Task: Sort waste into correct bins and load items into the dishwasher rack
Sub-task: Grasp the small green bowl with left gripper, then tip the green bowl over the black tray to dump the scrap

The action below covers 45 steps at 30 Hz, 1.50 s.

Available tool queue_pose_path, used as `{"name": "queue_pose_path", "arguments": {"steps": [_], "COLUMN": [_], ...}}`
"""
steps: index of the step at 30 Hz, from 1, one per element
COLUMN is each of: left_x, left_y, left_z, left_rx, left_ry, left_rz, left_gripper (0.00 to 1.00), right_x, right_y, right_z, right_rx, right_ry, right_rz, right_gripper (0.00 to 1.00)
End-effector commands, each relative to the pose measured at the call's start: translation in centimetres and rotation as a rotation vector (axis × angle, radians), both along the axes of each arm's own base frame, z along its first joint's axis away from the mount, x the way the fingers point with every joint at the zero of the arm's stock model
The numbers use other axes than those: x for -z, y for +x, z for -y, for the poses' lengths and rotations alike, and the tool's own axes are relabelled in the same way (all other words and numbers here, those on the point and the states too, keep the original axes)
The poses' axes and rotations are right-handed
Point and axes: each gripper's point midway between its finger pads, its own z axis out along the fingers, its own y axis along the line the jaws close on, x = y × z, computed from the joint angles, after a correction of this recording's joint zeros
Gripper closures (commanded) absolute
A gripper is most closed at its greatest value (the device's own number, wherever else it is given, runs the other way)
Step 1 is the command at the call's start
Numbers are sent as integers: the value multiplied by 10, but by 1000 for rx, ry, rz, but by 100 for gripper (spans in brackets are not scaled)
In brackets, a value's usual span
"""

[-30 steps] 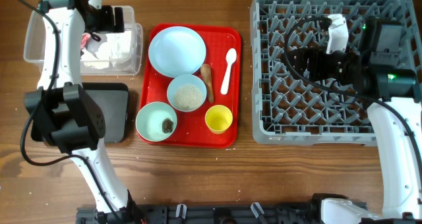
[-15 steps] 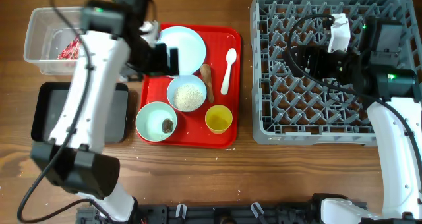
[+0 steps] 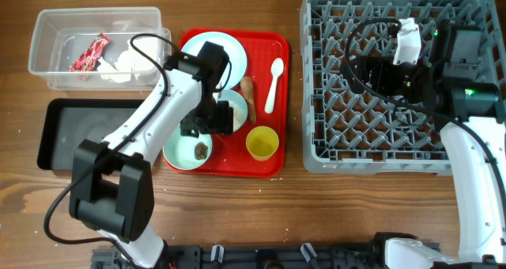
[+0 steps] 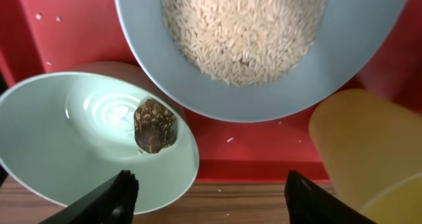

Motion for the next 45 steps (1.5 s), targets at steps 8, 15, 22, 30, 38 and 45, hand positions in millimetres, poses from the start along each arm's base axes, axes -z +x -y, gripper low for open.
{"name": "queue_pose_path", "arguments": {"steps": [8,15,22,30,38,45], "left_x": [35,46,47,-50,-100,-87], "left_y": [-23,-24,-19,9,45,71], "left_z": [-3,-6,-8,1,-102,-188], "left_rx": [74,100,107,202,-152,-328], "left_ry": [-15,-13,2,-38,-130,-632], "left_rz": [-45,-34,-13,112,286,413], "left_gripper": [68,83,96,96,96,96], "right_x": [3,4,5,5,4,5], "right_y": [1,-1,-2,-1,-1,-2], "right_z": [0,0,0,0,0,0], "right_rx": [7,7,7,6,5,6], "right_ry": [-3,-2,-2,-2,-4,-3], "right_rz": [-13,-20,-27,-25,-21,-27], "right_gripper": [0,0,0,0,0,0]}}
